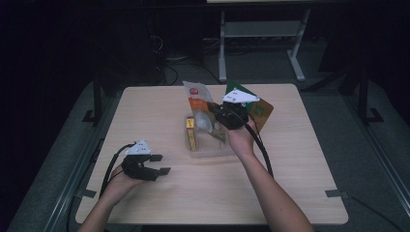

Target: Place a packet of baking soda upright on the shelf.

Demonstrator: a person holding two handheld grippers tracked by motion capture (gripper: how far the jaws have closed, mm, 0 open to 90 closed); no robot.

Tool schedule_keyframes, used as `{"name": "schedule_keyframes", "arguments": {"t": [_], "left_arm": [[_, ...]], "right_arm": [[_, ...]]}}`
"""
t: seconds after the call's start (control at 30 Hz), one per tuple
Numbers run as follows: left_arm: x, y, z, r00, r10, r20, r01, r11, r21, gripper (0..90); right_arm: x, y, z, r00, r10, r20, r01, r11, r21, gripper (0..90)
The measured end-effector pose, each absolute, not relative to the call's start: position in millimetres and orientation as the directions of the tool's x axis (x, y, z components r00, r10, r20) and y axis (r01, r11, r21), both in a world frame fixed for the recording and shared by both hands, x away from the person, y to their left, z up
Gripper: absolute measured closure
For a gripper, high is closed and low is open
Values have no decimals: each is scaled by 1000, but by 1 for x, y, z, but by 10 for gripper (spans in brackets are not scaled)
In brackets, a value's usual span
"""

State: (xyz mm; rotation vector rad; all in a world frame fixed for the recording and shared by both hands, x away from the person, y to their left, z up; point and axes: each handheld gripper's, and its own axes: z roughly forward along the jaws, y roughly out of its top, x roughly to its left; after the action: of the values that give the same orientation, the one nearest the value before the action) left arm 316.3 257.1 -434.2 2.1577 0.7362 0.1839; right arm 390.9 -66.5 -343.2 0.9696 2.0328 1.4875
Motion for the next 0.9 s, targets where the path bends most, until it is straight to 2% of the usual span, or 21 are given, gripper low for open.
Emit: {"name": "schedule_keyframes", "arguments": {"t": [0.57, 0.7, 0.8, 0.9], "left_arm": [[316, 254, -437, 823, 553, -125, 447, -497, 744, 343], [316, 253, -437, 825, 551, -126, 448, -501, 740, 343], [315, 252, -438, 826, 550, -127, 449, -504, 738, 342], [316, 252, -438, 826, 550, -127, 449, -504, 738, 342]], "right_arm": [[395, -62, -355, -663, 746, 58, 326, 218, 920, 877], [396, -63, -355, -673, 736, 66, 342, 230, 911, 848], [394, -65, -354, -688, 725, 43, 334, 263, 905, 803], [391, -68, -354, -695, 719, 4, 324, 309, 894, 809]]}}
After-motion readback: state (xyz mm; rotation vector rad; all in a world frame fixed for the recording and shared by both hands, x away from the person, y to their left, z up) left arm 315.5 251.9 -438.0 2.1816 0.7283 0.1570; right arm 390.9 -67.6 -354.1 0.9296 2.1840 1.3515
